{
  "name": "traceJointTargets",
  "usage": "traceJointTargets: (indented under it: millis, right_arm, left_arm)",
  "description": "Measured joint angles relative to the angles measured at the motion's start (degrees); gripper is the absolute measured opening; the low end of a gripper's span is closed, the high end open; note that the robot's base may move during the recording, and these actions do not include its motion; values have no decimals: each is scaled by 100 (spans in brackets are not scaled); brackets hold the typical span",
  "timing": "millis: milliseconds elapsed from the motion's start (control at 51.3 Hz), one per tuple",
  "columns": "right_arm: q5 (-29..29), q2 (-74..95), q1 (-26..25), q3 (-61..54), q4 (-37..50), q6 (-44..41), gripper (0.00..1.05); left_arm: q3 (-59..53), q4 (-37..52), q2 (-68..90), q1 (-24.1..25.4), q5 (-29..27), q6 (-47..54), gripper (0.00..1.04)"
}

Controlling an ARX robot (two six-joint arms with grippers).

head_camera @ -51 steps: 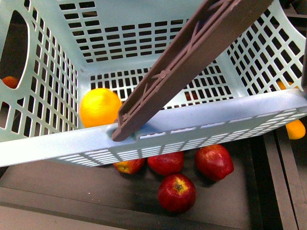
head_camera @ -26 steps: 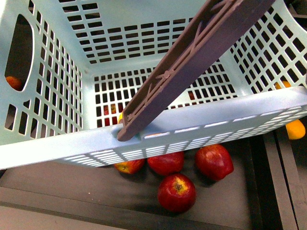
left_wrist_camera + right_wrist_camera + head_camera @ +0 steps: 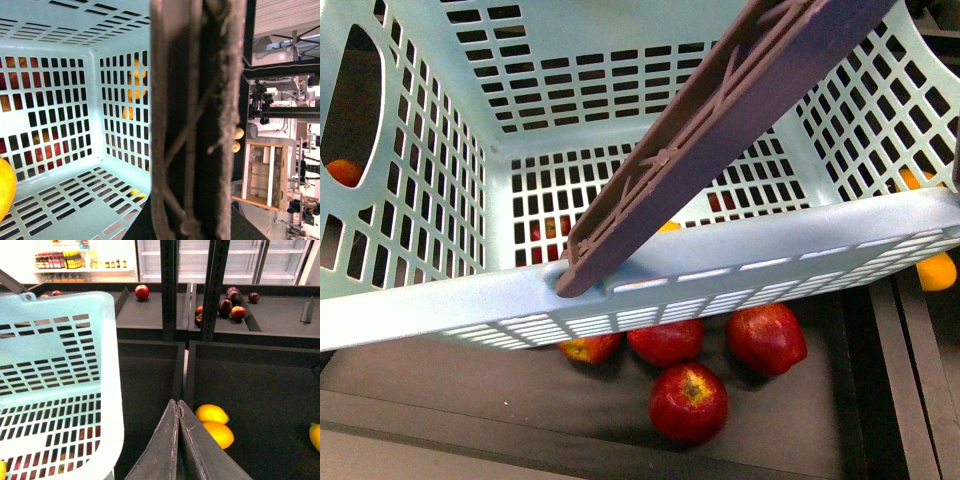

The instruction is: Pick lemon and mango into basket

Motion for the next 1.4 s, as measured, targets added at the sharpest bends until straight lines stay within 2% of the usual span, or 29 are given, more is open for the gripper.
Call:
traceJointTargets:
  millis: [799, 955, 1052, 1286, 1325, 1403]
  right_arm:
    - [0, -1650, 0, -426, -1071, -11, 3]
    - [0, -1694, 0, -426, -1097, -11, 36]
    - [0, -1696, 0, -426, -1097, -9, 48]
    - [22, -1700, 0, -426, -1099, -9, 94]
    - [17, -1700, 0, -426, -1099, -9, 98]
    - [17, -1709, 0, -426, -1099, -9, 96]
  left_arm:
    - [0, 0, 0, 0, -7, 2, 5]
    - [0, 0, 0, 0, -4, 0, 5]
    - [0, 0, 0, 0, -4, 0, 5]
    - [2, 0, 0, -46, 2, 11, 5]
    - [2, 0, 2, -66, 55, 15, 5]
    - [2, 0, 4, -66, 111, -42, 5]
